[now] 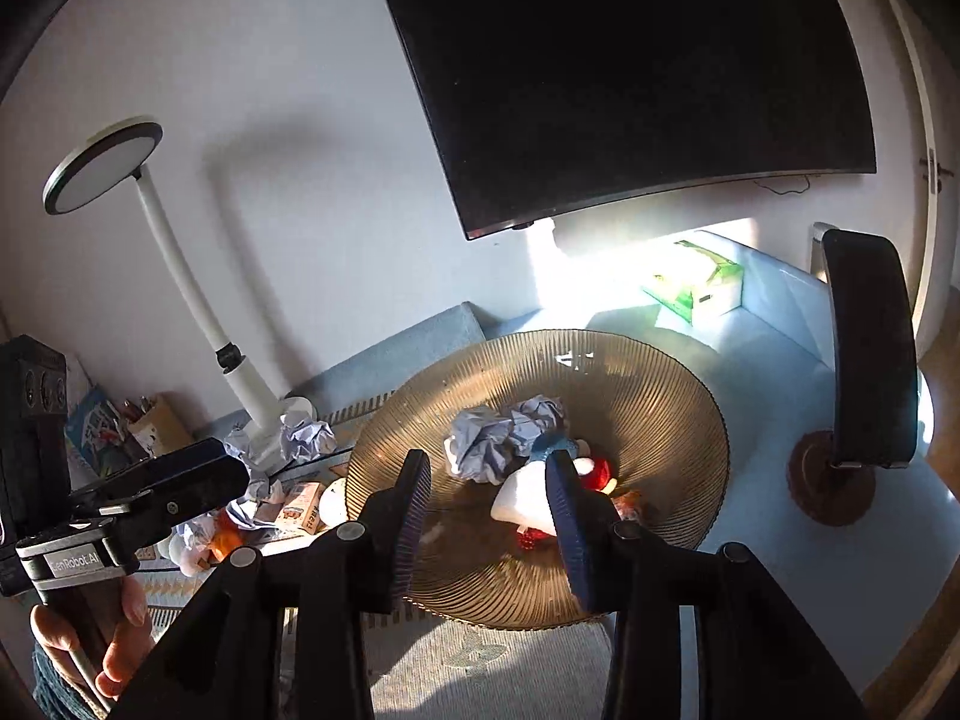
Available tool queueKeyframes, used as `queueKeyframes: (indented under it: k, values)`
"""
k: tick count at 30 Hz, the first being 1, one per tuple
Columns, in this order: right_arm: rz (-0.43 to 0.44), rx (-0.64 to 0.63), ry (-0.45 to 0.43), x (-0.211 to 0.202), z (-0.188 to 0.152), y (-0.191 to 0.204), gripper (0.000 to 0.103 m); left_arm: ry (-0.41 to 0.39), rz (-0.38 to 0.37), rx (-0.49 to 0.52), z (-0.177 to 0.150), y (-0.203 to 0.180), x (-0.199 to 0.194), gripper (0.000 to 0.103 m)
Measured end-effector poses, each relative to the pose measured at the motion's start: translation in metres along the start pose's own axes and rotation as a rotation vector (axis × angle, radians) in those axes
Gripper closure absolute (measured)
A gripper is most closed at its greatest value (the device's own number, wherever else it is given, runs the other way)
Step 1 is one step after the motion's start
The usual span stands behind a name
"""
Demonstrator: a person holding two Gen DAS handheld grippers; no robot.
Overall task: Organize objects
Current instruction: 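Bring both empty tools back to the rug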
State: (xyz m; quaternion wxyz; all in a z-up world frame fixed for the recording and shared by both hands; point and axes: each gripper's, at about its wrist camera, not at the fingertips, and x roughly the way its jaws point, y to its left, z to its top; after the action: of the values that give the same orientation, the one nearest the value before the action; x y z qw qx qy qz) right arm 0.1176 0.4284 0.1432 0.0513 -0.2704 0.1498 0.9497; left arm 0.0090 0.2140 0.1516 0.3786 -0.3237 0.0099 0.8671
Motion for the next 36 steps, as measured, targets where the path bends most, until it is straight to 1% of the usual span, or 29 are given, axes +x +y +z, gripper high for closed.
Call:
queueKeyframes:
  k: [2, 3, 4, 5, 6, 7, 9, 11, 13, 14, 15, 16, 18, 21, 22, 23, 24, 26, 29, 33, 36]
  values:
    - [0.036, -0.05, -0.002, -0.005, -0.004, 0.025, 0.064, -0.038, 0.052, -0.011, -0.005, 0.011, -0.026, 0.018]
    - [0.063, -0.077, -0.001, -0.006, -0.005, 0.038, 0.064, -0.058, 0.081, -0.017, -0.009, 0.017, -0.04, 0.014]
    - [0.091, -0.102, -0.002, -0.007, -0.008, 0.051, 0.064, -0.08, 0.114, -0.025, -0.014, 0.023, -0.053, 0.007]
    - [0.117, -0.124, 0.002, -0.008, -0.012, 0.064, 0.064, -0.103, 0.151, -0.037, -0.019, 0.03, -0.067, 0.003]
    - [0.137, -0.147, 0.009, -0.007, -0.016, 0.077, 0.064, -0.128, 0.184, -0.047, -0.026, 0.036, -0.079, 0.001]
    - [0.153, -0.175, 0.017, -0.005, -0.022, 0.091, 0.064, -0.145, 0.216, -0.057, -0.032, 0.045, -0.091, 0.001]
    - [0.175, -0.219, 0.025, 0.001, -0.036, 0.114, 0.064, -0.155, 0.264, -0.093, -0.049, 0.062, -0.108, 0.001]
    - [0.227, -0.245, 0.048, 0.013, -0.055, 0.131, 0.064, -0.162, 0.329, -0.158, -0.073, 0.085, -0.118, 0.001]
    - [0.282, -0.262, 0.063, 0.029, -0.076, 0.143, 0.064, -0.146, 0.416, -0.199, -0.099, 0.106, -0.12, 0.001]
    - [0.316, -0.265, 0.073, 0.039, -0.086, 0.146, 0.059, -0.123, 0.461, -0.213, -0.112, 0.117, -0.118, 0.001]
    - [0.334, -0.265, 0.091, 0.049, -0.095, 0.149, 0.055, -0.105, 0.484, -0.225, -0.122, 0.126, -0.115, 0.001]
    - [0.327, -0.268, 0.118, 0.06, -0.103, 0.152, 0.052, -0.091, 0.495, -0.238, -0.132, 0.135, -0.113, 0.001]
    - [0.315, -0.273, 0.167, 0.077, -0.114, 0.155, 0.052, -0.076, 0.511, -0.264, -0.146, 0.149, -0.109, 0.001]
    - [0.26, -0.287, 0.204, 0.091, -0.123, 0.156, 0.051, -0.069, 0.514, -0.295, -0.16, 0.16, -0.103, 0.001]
    - [0.253, -0.285, 0.207, 0.093, -0.123, 0.156, 0.05, -0.058, 0.52, -0.303, -0.163, 0.162, -0.101, 0.001]
    - [0.247, -0.283, 0.205, 0.093, -0.124, 0.155, 0.04, -0.043, 0.523, -0.307, -0.164, 0.16, -0.1, 0.001]
    - [0.23, -0.285, 0.201, 0.094, -0.124, 0.155, 0.035, -0.053, 0.519, -0.302, -0.164, 0.158, -0.101, 0.001]
    - [0.177, -0.297, 0.193, 0.095, -0.125, 0.157, 0.021, -0.066, 0.533, -0.286, -0.166, 0.154, -0.102, 0.001]
    - [0.151, -0.319, 0.183, 0.094, -0.126, 0.161, 0.021, -0.053, 0.553, -0.257, -0.166, 0.149, -0.099, 0.001]
    - [0.153, -0.326, 0.176, 0.091, -0.126, 0.161, 0.021, -0.044, 0.587, -0.224, -0.165, 0.143, -0.096, 0.001]
    - [0.152, -0.31, 0.182, 0.092, -0.125, 0.158, 0.021, -0.038, 0.599, -0.218, -0.166, 0.142, -0.095, 0.001]
